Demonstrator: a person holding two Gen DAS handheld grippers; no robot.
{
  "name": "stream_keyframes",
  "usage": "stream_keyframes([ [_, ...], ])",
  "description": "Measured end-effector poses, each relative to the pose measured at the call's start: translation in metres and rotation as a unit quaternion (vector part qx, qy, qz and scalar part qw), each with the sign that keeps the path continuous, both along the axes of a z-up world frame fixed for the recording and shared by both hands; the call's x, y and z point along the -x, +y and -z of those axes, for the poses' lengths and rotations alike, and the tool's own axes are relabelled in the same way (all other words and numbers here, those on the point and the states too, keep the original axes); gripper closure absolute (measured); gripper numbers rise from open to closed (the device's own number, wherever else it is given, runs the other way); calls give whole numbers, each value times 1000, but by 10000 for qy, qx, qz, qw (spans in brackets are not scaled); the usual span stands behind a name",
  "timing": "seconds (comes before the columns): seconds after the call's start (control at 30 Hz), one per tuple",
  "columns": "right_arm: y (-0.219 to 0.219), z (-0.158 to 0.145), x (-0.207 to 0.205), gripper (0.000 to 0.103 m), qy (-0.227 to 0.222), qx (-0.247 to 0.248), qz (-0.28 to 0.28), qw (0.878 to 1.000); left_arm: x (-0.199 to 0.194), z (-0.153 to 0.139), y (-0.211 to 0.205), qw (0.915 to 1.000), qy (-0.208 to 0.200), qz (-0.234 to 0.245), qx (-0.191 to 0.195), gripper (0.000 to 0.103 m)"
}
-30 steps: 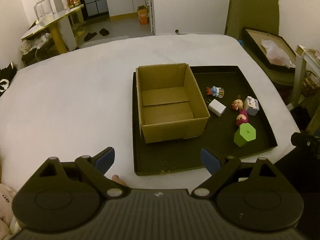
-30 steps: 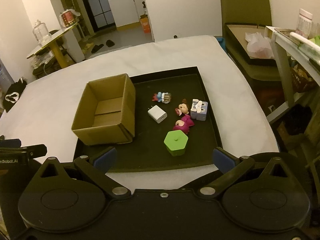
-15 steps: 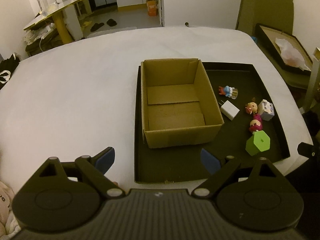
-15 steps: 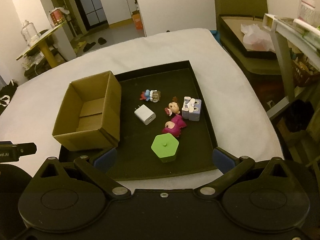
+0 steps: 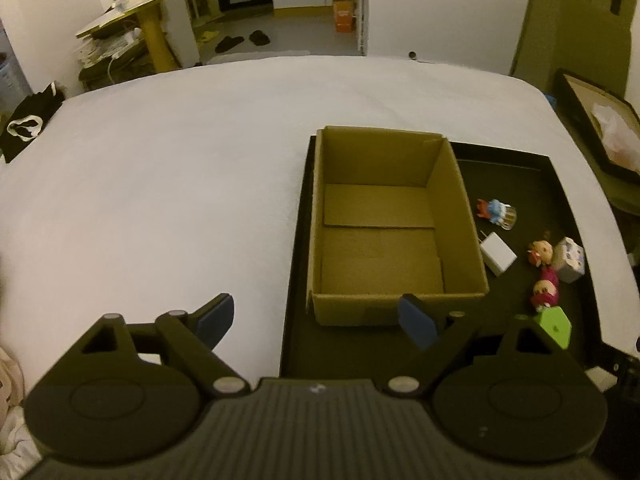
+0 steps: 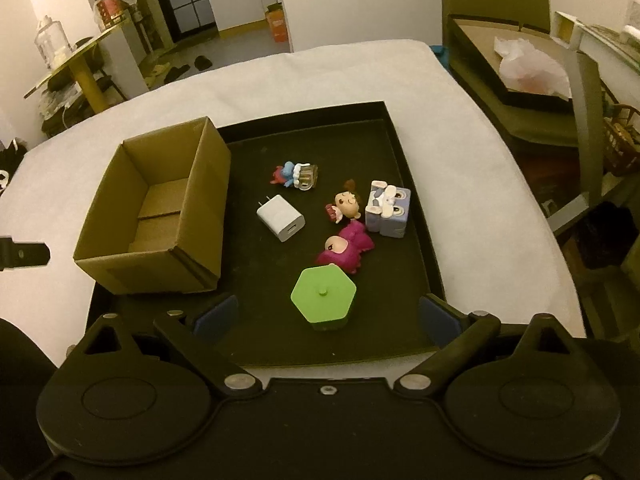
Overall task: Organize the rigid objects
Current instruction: 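Grasp the green hexagonal block with the right gripper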
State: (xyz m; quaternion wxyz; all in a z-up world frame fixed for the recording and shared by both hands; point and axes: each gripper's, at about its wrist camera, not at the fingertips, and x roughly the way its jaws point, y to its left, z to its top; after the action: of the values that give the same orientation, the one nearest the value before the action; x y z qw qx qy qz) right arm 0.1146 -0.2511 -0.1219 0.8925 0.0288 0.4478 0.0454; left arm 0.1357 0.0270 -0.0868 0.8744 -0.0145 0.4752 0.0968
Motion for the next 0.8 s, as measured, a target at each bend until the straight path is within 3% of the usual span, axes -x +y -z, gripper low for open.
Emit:
stream_keyframes([
  [0.13,2,13,-11,17,170,1,-65,9998,-10,9,2,10000,70,-38,-34,14],
  [0.27,5,26,-23,18,366,5,-164,9992,-18,19,4,9998,153,-113,-36,17],
  [0.63,0,53,-57,20,655,-202,115,9976,-39,41,11,9993,287,-249,2,43],
  [0.8,-4,66,-66,23,823,-270,306,9958,-47,49,12,9989,314,-353,20,49],
])
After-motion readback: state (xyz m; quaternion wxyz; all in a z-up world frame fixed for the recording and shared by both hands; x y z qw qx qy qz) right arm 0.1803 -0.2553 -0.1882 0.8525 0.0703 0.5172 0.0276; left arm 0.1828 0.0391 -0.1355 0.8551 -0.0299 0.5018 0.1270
